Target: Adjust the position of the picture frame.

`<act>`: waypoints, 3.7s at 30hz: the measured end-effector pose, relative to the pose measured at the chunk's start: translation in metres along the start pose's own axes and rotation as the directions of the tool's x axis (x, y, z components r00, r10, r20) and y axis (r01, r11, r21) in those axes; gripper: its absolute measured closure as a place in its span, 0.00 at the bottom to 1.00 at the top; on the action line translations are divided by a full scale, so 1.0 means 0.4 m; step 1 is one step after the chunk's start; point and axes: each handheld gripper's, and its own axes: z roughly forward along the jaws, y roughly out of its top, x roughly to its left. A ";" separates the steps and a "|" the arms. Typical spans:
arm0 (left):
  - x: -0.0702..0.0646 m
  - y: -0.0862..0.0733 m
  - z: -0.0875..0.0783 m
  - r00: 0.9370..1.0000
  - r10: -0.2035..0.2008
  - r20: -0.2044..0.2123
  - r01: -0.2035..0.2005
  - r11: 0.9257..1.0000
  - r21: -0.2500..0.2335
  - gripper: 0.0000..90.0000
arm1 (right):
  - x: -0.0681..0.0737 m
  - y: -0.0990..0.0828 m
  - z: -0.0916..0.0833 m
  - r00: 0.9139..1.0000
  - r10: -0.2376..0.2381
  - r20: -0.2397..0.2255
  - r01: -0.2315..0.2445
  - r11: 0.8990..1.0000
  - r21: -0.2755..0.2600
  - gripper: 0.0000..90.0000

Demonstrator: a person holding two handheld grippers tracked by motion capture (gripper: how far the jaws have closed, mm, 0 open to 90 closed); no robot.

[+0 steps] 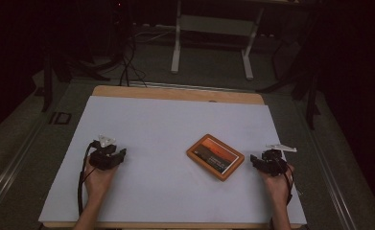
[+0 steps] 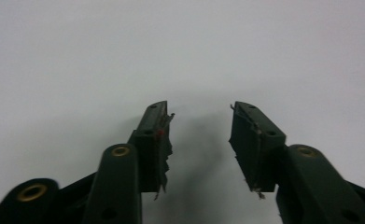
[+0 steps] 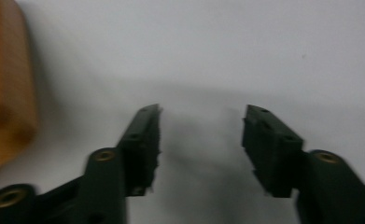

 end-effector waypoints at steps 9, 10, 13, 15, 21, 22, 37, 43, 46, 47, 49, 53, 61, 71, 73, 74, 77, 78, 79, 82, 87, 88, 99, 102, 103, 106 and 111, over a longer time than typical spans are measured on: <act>-0.031 0.006 -0.024 0.991 0.063 0.118 -0.055 0.996 -0.070 0.65 | 0.016 0.015 -0.037 0.997 -0.049 -0.053 0.045 0.997 -0.066 0.66; -0.031 0.006 -0.024 0.991 0.063 0.118 -0.055 0.996 -0.070 0.65 | 0.016 0.015 -0.037 0.997 -0.049 -0.053 0.045 0.997 -0.066 0.66; -0.039 0.012 -0.023 0.986 0.070 0.148 -0.059 0.995 -0.077 0.67 | 0.026 0.023 -0.046 0.995 -0.071 -0.073 0.064 0.994 -0.084 0.68; -0.046 0.014 -0.024 0.983 0.085 0.162 -0.074 0.995 -0.075 0.69 | 0.031 0.025 -0.048 0.993 -0.083 -0.081 0.076 0.993 -0.086 0.68; -0.072 0.018 -0.024 0.974 0.124 0.189 -0.112 0.991 -0.076 0.75 | 0.042 0.028 -0.051 0.989 -0.106 -0.099 0.098 0.992 -0.085 0.75; -0.076 0.018 -0.023 0.973 0.126 0.193 -0.114 0.991 -0.076 0.77 | 0.044 0.027 -0.051 0.989 -0.109 -0.105 0.099 0.991 -0.088 0.76; -0.139 0.051 -0.001 0.929 0.195 0.314 -0.176 0.980 -0.090 0.99 | 0.061 0.023 -0.082 0.978 -0.161 -0.130 0.148 0.984 -0.101 1.00; -0.176 0.081 0.038 0.908 0.213 0.360 -0.187 0.977 -0.105 1.00 | 0.069 0.023 -0.085 0.974 -0.178 -0.140 0.166 0.982 -0.094 1.00; -0.194 0.090 0.060 0.901 0.219 0.373 -0.198 0.976 -0.096 1.00 | 0.070 0.024 -0.083 0.973 -0.181 -0.144 0.169 0.981 -0.091 1.00; -0.200 0.093 0.065 0.898 0.223 0.379 -0.202 0.975 -0.094 1.00 | 0.070 0.024 -0.082 0.973 -0.181 -0.144 0.169 0.982 -0.090 1.00; -0.215 0.097 0.074 0.891 0.233 0.390 -0.214 0.972 -0.093 1.00 | 0.070 0.024 -0.078 0.972 -0.181 -0.147 0.169 0.981 -0.091 1.00; -0.244 0.105 0.089 0.877 0.251 0.409 -0.236 0.968 -0.089 1.00 | 0.073 0.024 -0.073 0.971 -0.180 -0.159 0.168 0.982 -0.088 1.00; -0.279 0.112 0.084 0.857 0.269 0.439 -0.251 0.963 -0.100 0.99 | 0.091 0.023 -0.060 0.961 -0.221 -0.169 0.211 0.975 -0.076 1.00; -0.304 0.107 0.057 0.836 0.283 0.470 -0.261 0.959 -0.113 0.99 | 0.096 0.020 -0.064 0.956 -0.233 -0.177 0.223 0.972 -0.075 1.00; -0.311 0.104 0.051 0.831 0.283 0.480 -0.260 0.959 -0.115 0.99 | 0.098 0.019 -0.066 0.954 -0.240 -0.181 0.230 0.970 -0.075 1.00; -0.315 0.103 0.047 0.827 0.280 0.487 -0.257 0.959 -0.116 0.99 | 0.100 0.018 -0.066 0.953 -0.241 -0.183 0.231 0.970 -0.075 1.00; -0.332 0.098 0.038 0.814 0.289 0.505 -0.265 0.957 -0.120 0.99 | 0.105 0.017 -0.068 0.949 -0.251 -0.192 0.240 0.968 -0.074 1.00; -0.339 0.096 0.035 0.808 0.292 0.512 -0.268 0.956 -0.121 0.99 | 0.107 0.016 -0.069 0.948 -0.252 -0.195 0.243 0.967 -0.073 1.00; -0.346 0.095 0.033 0.801 0.297 0.520 -0.274 0.954 -0.122 0.99 | 0.109 0.016 -0.070 0.946 -0.257 -0.198 0.247 0.966 -0.072 1.00; -0.369 0.092 0.026 0.783 0.311 0.540 -0.292 0.948 -0.122 0.99 | 0.116 0.015 -0.071 0.943 -0.265 -0.201 0.256 0.964 -0.071 1.00; -0.398 0.084 0.027 0.763 0.325 0.559 -0.316 0.942 -0.115 0.99 | 0.125 0.015 -0.072 0.937 -0.280 -0.211 0.271 0.960 -0.069 1.00; -0.403 0.081 0.028 0.758 0.322 0.567 -0.316 0.942 -0.112 0.99 | 0.128 0.015 -0.072 0.936 -0.280 -0.213 0.271 0.960 -0.071 1.00; -0.486 0.058 0.029 0.688 0.368 0.625 -0.385 0.916 -0.116 0.99 | 0.140 0.018 -0.072 0.922 -0.299 -0.245 0.290 0.954 -0.072 1.00; -0.484 0.052 0.019 0.683 0.371 0.630 -0.391 0.913 -0.114 0.99 | 0.151 0.018 -0.074 0.913 -0.314 -0.262 0.307 0.949 -0.071 1.00; -0.480 0.049 0.014 0.682 0.364 0.634 -0.384 0.916 -0.112 0.99 | 0.158 0.017 -0.075 0.909 -0.319 -0.269 0.312 0.948 -0.070 1.00; -0.469 0.042 0.002 0.679 0.351 0.644 -0.374 0.921 -0.107 0.99 | 0.172 0.013 -0.077 0.899 -0.336 -0.280 0.331 0.941 -0.067 1.00; -0.446 0.006 -0.040 0.662 0.323 0.676 -0.351 0.931 -0.100 0.99 | 0.203 0.004 -0.082 0.874 -0.362 -0.324 0.360 0.931 -0.066 1.00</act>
